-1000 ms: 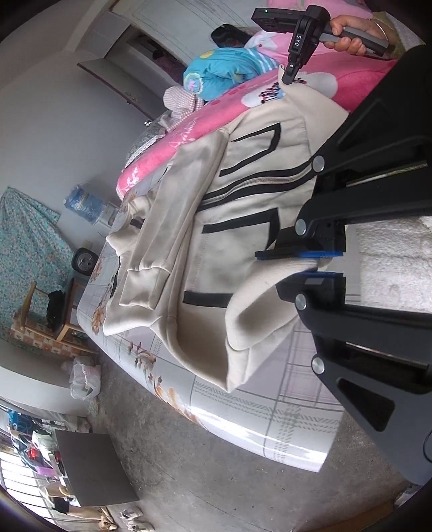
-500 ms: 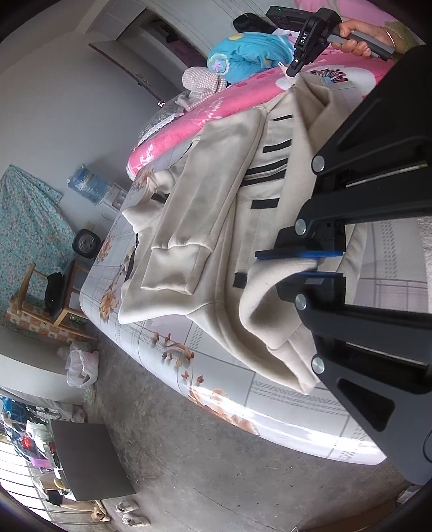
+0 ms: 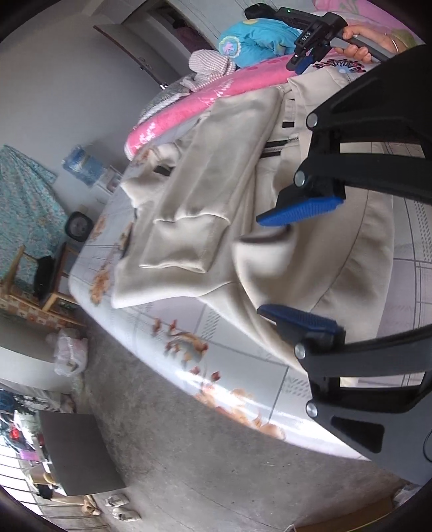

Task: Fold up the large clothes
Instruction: 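Lift the hem with both grippers and fold it over toward the collar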

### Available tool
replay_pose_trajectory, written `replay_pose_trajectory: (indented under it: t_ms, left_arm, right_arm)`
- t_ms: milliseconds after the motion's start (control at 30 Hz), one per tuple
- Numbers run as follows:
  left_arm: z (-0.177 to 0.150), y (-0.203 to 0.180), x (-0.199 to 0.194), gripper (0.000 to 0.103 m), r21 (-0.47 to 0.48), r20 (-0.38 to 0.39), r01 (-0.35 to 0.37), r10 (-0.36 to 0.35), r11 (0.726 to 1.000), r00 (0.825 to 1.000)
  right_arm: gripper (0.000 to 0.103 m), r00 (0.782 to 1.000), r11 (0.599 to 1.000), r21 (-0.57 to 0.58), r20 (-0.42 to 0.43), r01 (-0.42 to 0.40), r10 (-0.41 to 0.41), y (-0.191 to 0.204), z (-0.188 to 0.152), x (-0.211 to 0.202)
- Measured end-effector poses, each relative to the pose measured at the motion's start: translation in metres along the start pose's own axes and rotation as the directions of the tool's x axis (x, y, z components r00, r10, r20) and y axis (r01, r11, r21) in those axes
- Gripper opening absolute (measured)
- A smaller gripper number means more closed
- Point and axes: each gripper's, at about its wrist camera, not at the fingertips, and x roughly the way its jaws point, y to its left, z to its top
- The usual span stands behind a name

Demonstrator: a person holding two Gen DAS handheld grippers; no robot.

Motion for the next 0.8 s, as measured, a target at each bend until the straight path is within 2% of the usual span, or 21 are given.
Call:
replay_pose_trajectory:
  t_ms: [67,200,300,533,600,700,800]
  left_arm:
    - [-0.001,0.004,-0.006,0.049,0.004,0.004,-0.024,0.024,1.0,1.0]
    - [-0.013,0.02,-0.009,0.049,-0.007,-0.049,-0.097,0.097,0.995,0.994]
    - [-0.026,0.029,-0.008,0.049,-0.003,-0.076,-0.154,0.154,0.988,0.985]
    - [-0.04,0.029,0.0,0.048,0.028,-0.066,-0.209,0.21,0.978,0.975]
    - [-0.042,0.029,0.0,0.048,0.026,-0.058,-0.213,0.214,0.977,0.975]
    - [-0.045,0.027,0.001,0.048,0.034,-0.037,-0.229,0.23,0.973,0.973]
    - [-0.049,0.019,0.004,0.044,0.071,-0.002,-0.279,0.279,0.958,0.96]
  right_arm:
    - [0.056,1.0,1.0,-0.012,-0.004,0.029,-0.029,-0.003,-0.004,-0.006]
    - [0.057,0.995,0.995,-0.032,-0.023,0.096,-0.097,-0.014,-0.02,-0.018]
    - [0.057,0.991,0.992,-0.038,-0.052,0.118,-0.12,-0.023,-0.033,-0.02]
    - [0.057,0.991,0.986,-0.123,-0.054,0.113,-0.121,-0.016,-0.047,-0.018]
    - [0.056,0.987,0.975,-0.168,-0.044,0.145,-0.155,-0.01,-0.05,-0.014]
    - [0.046,0.983,0.963,-0.207,-0.029,0.17,-0.18,-0.007,-0.052,-0.007]
    - [0.03,0.985,0.962,-0.224,-0.029,0.157,-0.167,-0.005,-0.053,-0.001]
